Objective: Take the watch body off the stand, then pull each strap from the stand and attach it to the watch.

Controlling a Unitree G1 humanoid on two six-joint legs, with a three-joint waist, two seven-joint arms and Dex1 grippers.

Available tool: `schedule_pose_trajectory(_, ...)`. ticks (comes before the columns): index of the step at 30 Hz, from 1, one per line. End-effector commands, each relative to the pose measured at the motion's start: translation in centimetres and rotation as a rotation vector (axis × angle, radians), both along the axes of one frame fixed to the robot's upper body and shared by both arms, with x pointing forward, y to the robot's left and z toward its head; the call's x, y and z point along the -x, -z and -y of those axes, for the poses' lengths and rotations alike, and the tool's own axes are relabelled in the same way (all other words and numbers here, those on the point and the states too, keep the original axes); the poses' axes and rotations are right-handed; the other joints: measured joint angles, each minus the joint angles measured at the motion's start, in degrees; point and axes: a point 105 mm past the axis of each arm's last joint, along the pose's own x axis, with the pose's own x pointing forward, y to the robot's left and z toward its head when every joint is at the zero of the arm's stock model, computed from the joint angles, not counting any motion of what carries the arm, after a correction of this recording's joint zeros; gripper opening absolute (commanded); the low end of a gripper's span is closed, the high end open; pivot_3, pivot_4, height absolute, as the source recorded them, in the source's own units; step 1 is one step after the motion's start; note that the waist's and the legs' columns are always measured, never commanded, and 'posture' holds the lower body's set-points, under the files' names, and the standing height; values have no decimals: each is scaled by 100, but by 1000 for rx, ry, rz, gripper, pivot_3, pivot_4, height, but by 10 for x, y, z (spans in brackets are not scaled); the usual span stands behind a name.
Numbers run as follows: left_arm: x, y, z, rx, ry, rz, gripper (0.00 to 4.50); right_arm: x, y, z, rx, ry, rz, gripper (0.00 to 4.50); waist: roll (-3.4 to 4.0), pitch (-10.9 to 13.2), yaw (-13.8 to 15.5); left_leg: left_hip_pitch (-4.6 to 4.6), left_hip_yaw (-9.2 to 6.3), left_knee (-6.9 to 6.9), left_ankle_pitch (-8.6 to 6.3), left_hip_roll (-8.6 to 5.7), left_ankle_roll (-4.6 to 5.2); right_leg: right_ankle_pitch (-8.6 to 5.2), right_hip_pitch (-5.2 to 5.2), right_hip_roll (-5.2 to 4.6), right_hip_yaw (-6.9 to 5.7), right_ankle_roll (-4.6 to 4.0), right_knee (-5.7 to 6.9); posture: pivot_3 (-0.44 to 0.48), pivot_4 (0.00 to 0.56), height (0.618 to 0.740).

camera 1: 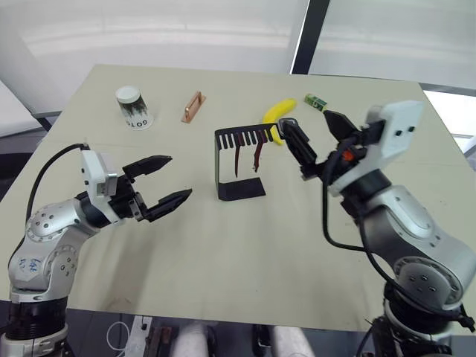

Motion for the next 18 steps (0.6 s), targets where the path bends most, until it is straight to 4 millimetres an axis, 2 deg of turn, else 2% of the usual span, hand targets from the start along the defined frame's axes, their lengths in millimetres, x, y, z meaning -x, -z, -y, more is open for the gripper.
schedule_pose_trajectory(1,4,-10,8,3,28,41,4500,-9,-4,0,-8,76,-12,4424,0,0,1,-3,0,1,0,-1,0,0,-2,0,0,0,-1,0,150,729)
schedule_pose_trajectory(7,4,-11,9,4,23,43,4500,-27,-7,2,12,173,-42,4424,0,0,-11,-6,1,1,1,0,1,0,-6,1,0,0,-1,0,150,729)
schedule_pose_trajectory(18,7,-10,10,7,14,46,4500,-41,-4,-10,33,142,-104,4424,0,0,-15,-12,0,0,1,1,0,0,-15,1,0,0,0,0,150,729)
